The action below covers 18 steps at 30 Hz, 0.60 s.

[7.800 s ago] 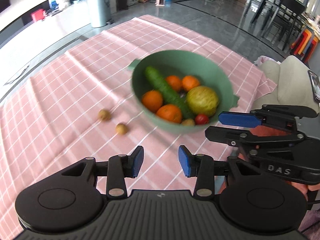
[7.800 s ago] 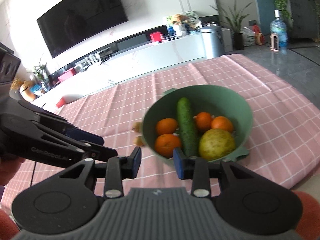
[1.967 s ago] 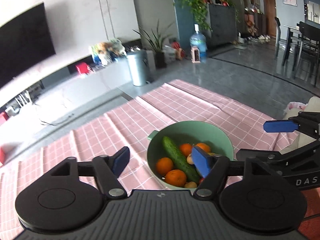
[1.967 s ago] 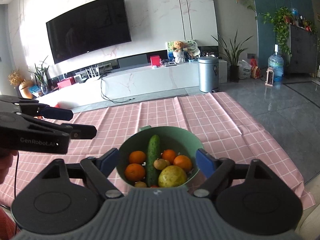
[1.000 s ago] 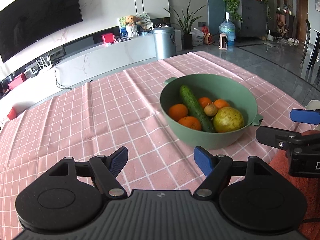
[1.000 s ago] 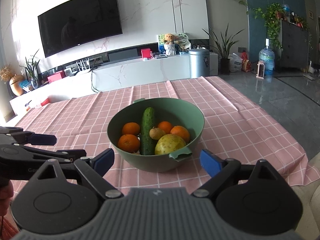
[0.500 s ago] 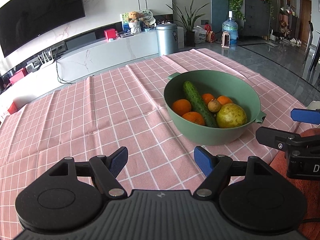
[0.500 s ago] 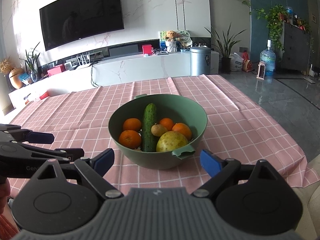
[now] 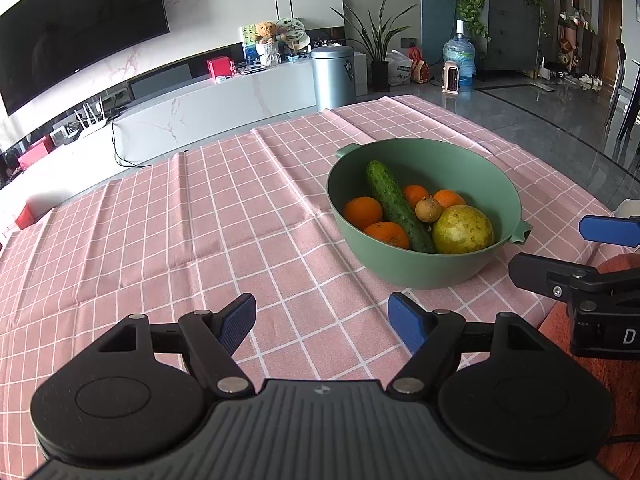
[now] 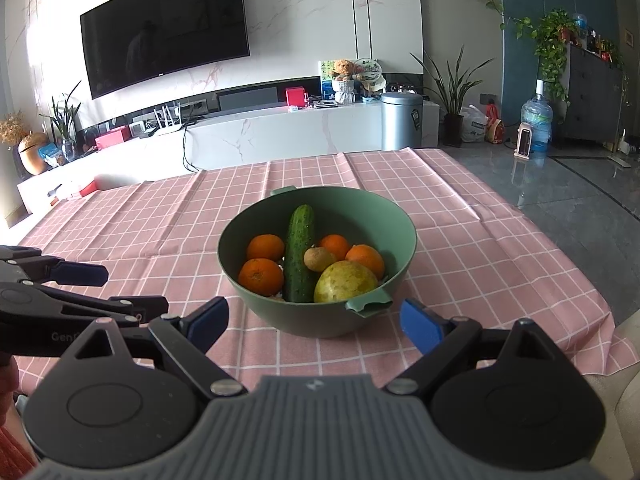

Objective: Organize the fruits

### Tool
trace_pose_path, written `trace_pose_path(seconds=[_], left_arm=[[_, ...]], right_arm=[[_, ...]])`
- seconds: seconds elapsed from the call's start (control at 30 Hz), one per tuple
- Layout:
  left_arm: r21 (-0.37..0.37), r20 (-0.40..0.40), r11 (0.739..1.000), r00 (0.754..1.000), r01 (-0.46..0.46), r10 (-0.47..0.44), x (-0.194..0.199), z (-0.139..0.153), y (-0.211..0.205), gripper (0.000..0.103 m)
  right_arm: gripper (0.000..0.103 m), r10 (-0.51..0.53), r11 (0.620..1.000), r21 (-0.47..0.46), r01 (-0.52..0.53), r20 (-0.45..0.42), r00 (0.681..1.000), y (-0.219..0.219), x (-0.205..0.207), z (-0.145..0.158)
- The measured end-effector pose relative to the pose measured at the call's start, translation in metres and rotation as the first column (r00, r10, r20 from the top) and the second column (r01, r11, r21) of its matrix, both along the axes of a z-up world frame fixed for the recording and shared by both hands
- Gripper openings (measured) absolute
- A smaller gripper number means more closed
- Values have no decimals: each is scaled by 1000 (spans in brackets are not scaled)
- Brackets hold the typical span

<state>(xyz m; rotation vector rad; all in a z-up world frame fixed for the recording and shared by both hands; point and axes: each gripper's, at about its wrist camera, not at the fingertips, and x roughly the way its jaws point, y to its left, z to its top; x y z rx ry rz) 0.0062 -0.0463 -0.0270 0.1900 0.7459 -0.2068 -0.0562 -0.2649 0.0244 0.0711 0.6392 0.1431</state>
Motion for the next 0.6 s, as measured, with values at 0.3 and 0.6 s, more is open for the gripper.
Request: trace_pose_path(seconds=[0.3, 0.6], left_arm=[[1, -5, 1000, 1000, 3, -3, 0, 1, 0, 88], [-1, -6, 1000, 1000, 5, -5, 0, 1, -1, 88]], right_arm=[[89, 4, 1000, -3, -4, -4, 1000, 1, 1, -1], [89, 6, 1000, -7, -6, -9, 1000, 2, 2, -2]])
